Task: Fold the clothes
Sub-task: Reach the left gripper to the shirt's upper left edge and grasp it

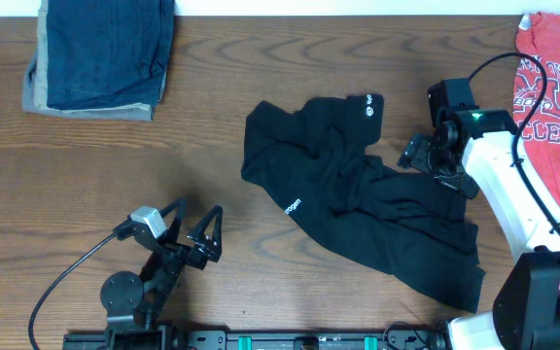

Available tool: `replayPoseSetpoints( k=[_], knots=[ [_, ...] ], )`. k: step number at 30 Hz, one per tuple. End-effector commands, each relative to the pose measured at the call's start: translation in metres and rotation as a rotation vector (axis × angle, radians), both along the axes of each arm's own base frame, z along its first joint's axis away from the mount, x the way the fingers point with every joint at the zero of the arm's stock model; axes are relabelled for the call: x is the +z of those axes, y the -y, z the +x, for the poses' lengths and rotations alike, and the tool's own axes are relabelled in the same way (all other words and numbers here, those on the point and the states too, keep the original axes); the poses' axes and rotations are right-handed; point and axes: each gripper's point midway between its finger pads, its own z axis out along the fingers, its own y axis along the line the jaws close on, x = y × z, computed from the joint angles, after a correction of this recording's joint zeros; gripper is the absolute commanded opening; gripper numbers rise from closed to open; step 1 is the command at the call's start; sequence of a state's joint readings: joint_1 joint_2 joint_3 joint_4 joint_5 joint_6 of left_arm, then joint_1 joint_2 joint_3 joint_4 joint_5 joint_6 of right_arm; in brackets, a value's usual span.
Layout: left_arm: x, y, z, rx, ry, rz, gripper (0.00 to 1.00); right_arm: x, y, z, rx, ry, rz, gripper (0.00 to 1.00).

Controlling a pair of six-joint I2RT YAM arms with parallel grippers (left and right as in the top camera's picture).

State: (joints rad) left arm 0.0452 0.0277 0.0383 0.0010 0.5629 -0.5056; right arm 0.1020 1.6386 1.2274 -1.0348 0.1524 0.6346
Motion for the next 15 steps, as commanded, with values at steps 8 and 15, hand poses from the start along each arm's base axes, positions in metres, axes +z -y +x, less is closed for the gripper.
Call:
replayPoseSetpoints(
  k=[8,15],
  knots=[
    [0.082,0.013,0.008,-0.109,-0.071,0.18,0.98,-0.004,0.001,-0.002,-0.002,-0.014,-0.002,0.99],
    [0.088,0.038,0.037,-0.275,-0.394,0.355,0.98,-0.004,0.001,-0.002,-0.002,-0.014,-0.002,0.99]
  ],
)
